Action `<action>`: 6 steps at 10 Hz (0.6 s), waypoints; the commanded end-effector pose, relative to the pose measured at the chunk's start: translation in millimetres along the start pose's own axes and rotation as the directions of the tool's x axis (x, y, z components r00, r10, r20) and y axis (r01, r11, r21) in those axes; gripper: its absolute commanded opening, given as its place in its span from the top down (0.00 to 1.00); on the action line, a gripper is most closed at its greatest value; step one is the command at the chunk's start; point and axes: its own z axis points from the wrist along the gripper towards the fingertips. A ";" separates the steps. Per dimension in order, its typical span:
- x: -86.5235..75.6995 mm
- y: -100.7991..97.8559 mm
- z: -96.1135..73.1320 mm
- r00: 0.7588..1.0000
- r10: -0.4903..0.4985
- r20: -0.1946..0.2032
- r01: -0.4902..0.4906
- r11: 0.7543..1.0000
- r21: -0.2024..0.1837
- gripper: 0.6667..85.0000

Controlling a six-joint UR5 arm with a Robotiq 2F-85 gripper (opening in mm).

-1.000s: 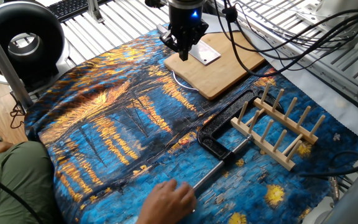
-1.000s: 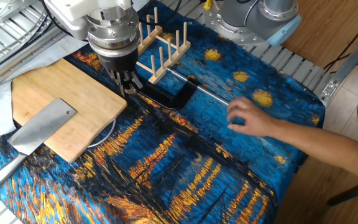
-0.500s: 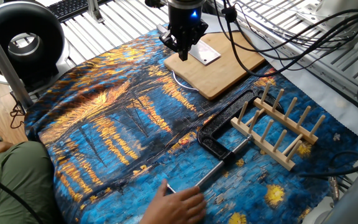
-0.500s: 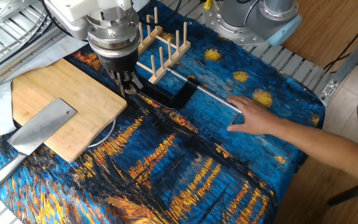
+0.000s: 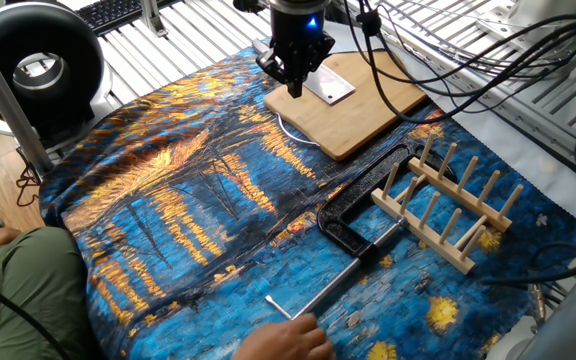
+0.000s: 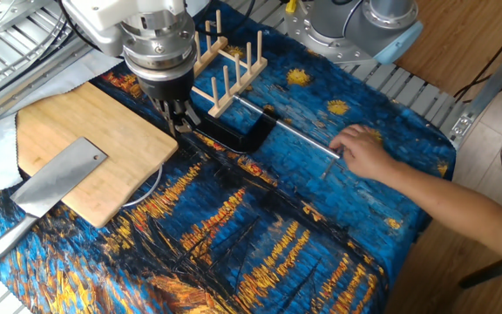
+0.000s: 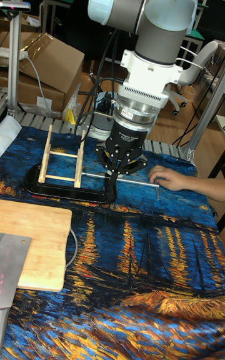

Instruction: Put the knife on the knife rack

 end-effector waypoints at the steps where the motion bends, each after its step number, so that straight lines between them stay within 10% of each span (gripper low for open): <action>1: -0.1 4.1 -1.5 1.000 0.006 -0.002 -0.006 1.000 -0.013 1.00; 6: -0.6 2.1 -3.4 1.000 0.000 -0.007 0.000 1.000 0.015 1.00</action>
